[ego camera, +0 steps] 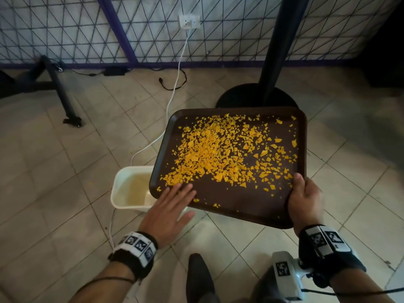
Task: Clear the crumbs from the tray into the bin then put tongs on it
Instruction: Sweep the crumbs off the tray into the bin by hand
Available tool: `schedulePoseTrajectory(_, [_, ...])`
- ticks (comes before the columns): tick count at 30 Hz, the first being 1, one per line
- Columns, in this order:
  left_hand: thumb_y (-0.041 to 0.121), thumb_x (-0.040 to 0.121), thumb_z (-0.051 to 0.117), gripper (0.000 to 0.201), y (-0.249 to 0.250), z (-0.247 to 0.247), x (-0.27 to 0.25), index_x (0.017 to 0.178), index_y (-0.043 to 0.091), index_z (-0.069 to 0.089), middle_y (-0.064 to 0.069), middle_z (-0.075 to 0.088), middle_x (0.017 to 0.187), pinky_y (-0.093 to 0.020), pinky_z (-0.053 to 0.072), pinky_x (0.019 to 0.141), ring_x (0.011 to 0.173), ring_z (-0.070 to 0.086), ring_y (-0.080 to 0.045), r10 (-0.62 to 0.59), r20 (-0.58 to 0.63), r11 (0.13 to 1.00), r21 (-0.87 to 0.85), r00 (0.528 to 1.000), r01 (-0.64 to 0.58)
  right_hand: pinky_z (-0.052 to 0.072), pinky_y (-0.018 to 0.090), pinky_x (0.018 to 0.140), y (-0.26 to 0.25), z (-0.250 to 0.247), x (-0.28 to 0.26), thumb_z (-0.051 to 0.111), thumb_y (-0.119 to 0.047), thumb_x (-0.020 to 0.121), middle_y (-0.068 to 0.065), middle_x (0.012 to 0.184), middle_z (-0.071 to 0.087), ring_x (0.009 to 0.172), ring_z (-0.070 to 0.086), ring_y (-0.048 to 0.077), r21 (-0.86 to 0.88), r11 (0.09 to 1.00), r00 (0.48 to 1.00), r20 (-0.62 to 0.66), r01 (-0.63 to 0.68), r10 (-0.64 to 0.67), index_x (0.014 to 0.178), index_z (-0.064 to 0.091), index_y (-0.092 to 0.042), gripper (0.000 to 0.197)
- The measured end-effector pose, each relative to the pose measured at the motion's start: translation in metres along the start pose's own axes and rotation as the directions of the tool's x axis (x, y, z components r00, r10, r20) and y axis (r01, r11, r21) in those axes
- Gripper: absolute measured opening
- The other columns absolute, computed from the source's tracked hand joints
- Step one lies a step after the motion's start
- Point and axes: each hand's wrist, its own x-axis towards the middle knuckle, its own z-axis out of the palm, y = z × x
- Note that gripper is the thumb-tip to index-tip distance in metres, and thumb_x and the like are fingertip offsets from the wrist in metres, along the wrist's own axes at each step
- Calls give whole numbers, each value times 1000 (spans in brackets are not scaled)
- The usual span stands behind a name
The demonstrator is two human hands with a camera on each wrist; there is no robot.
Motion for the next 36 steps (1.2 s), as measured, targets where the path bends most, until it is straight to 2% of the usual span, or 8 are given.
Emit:
schedulePoseTrajectory(3, [60,103,8,59,7,-11,5,154,31,16,9,9,163,-24,-13,119,153,5,-14,-31,-70,999,-39,997,29,55,43,71,0,4,-2,40,-41,101,8,83,66,78,64,29,26,999,1000,14,-20,20,91,61,-11,38])
schedulePoseTrajectory(8, [44,106,24,53,120,-17,52,153,21,28,2,14,164,-45,5,123,153,10,-23,313,-156,949,26,937,-313,53,40,71,0,15,-6,39,-47,98,11,85,69,76,64,28,36,999,1000,10,-18,17,90,63,-11,44])
schedulePoseTrajectory(11, [48,105,28,59,162,-10,74,157,21,21,0,12,166,-52,9,121,153,6,-27,365,-85,931,68,927,-360,42,32,66,-4,15,-10,39,-38,101,10,80,67,71,59,26,45,999,1000,8,25,-25,85,63,-7,42])
schedulePoseTrajectory(21, [69,93,-8,76,26,-4,43,155,26,-12,5,-26,161,-46,-1,123,148,-26,-15,-62,69,997,59,996,58,52,42,75,-3,8,-4,37,-43,101,6,84,66,81,63,29,68,997,999,-2,-43,43,80,59,-14,42])
schedulePoseTrajectory(24, [67,95,-7,74,37,-14,43,156,25,-4,4,-17,164,-46,3,123,150,-20,-15,-24,23,999,24,999,23,52,47,78,0,10,-4,38,-45,98,8,83,66,83,62,35,54,998,999,-38,-19,21,78,59,-12,44])
schedulePoseTrajectory(30, [59,102,21,67,143,-4,62,157,20,17,3,4,166,-45,6,123,153,1,-21,325,-99,945,-5,941,-327,54,46,76,2,14,-6,37,-52,94,10,85,69,80,64,33,53,999,999,-32,-10,11,85,63,-12,48])
schedulePoseTrajectory(33, [61,103,20,68,135,7,56,158,21,15,4,2,166,-45,4,123,153,1,-19,318,-68,948,38,946,-316,53,39,70,1,12,-6,37,-47,98,8,83,68,77,64,28,68,998,1000,-16,-14,15,85,63,-13,45])
schedulePoseTrajectory(36, [64,101,12,69,75,17,38,158,24,5,4,-6,165,-42,1,121,153,-2,-19,123,-34,991,54,992,-121,44,32,63,-3,6,-5,38,-40,102,5,77,64,71,58,23,66,998,1000,-8,-2,3,79,60,-13,41])
